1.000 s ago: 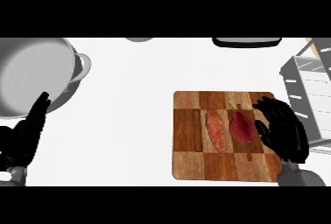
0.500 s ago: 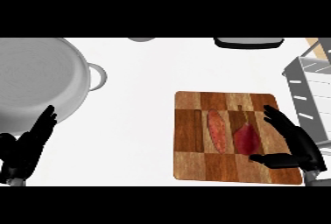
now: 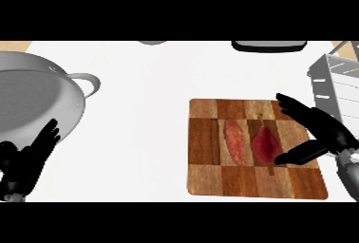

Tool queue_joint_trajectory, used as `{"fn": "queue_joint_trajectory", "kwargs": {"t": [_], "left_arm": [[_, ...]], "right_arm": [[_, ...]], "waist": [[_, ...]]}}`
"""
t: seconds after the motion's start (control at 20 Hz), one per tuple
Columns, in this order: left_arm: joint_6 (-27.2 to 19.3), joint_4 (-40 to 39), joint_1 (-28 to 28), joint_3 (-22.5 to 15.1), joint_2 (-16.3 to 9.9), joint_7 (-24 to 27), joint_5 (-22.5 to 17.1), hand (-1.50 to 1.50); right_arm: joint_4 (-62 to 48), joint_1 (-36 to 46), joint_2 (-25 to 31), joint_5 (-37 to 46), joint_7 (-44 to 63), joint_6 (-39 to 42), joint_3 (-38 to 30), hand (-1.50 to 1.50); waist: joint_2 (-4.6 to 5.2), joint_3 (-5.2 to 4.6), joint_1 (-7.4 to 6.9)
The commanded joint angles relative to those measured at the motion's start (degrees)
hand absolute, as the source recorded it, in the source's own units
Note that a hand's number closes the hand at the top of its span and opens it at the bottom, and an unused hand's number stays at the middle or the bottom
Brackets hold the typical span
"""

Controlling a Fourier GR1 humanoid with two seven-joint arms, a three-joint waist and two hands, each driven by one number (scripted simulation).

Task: Pick the pear from the cutting board and place it in the tiered basket

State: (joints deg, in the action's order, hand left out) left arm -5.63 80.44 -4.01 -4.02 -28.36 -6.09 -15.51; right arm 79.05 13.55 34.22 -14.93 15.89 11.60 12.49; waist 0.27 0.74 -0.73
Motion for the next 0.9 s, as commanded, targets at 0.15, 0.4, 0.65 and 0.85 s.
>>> {"fn": "queue_joint_trajectory", "kwargs": {"t": [0.15,0.4,0.65,0.85], "left_arm": [[1.8,-5.0,1.2,1.1,1.6,1.5,1.1,0.0],[2.1,-2.9,1.2,2.8,1.4,0.5,1.5,0.0],[2.4,-0.6,-0.8,2.8,2.9,0.6,2.7,0.0],[4.5,-4.2,-1.0,4.0,4.1,2.6,3.5,0.0]], "right_arm": [[1.1,8.1,2.7,-4.8,15.4,9.1,-1.3,-1.5],[-5.1,10.3,1.9,-1.1,17.7,12.9,0.0,-1.5],[-4.3,9.7,2.9,0.0,22.4,15.0,-1.7,-1.5],[-5.2,6.4,1.6,1.7,18.6,15.9,-5.3,-1.5]], "waist": [[-0.29,-0.79,0.66],[-0.2,-0.74,0.34],[-0.27,-0.74,0.37],[-0.24,-0.74,0.59]]}}
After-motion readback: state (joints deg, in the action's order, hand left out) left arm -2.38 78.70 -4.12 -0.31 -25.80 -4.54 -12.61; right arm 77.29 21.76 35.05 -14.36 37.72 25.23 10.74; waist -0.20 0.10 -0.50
